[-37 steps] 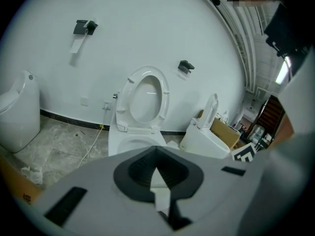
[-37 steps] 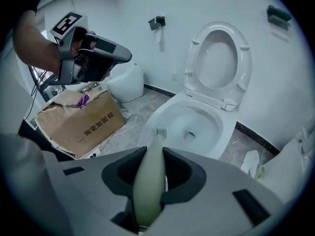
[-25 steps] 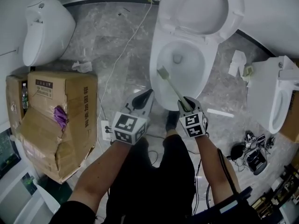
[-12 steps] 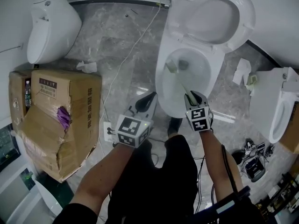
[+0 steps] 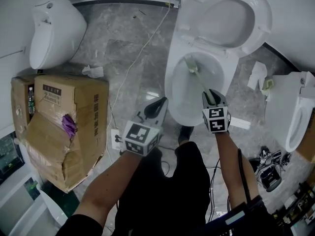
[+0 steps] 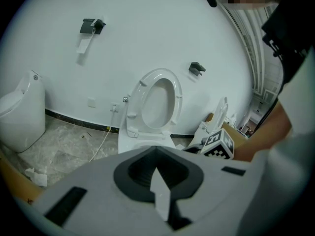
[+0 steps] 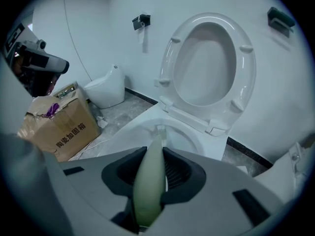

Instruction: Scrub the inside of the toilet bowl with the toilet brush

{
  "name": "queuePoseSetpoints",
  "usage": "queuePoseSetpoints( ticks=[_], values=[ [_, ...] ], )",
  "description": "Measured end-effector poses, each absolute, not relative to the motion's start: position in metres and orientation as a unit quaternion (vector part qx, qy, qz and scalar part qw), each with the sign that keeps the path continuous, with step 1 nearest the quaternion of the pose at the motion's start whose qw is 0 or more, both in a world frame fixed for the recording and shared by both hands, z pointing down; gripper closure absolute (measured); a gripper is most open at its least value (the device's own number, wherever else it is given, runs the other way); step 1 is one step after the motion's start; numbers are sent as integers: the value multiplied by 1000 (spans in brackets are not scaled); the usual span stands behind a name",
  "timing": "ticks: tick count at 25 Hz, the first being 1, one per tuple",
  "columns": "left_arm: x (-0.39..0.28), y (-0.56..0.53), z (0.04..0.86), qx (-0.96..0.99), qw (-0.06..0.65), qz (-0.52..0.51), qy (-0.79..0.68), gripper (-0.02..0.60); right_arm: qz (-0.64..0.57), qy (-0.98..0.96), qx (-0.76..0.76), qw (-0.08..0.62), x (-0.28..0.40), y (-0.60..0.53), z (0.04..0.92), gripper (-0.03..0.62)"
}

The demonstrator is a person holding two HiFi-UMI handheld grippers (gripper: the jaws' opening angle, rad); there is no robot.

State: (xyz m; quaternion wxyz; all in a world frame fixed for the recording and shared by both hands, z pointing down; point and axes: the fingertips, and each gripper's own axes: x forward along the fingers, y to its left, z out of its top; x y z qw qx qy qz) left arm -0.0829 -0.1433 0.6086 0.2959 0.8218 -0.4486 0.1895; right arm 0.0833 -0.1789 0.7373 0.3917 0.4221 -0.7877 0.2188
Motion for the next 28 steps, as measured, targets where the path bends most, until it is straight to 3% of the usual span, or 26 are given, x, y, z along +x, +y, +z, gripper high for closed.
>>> queuePoseSetpoints(
  ticks=[11, 28],
  values=[
    [-60, -138, 612, 832, 296, 197, -425, 574, 241, -770, 441, 393, 104, -170, 746, 490],
    [-43, -139, 639, 837, 297, 209, -410, 574, 259, -726, 443, 458, 138, -155, 798, 490]
  ],
)
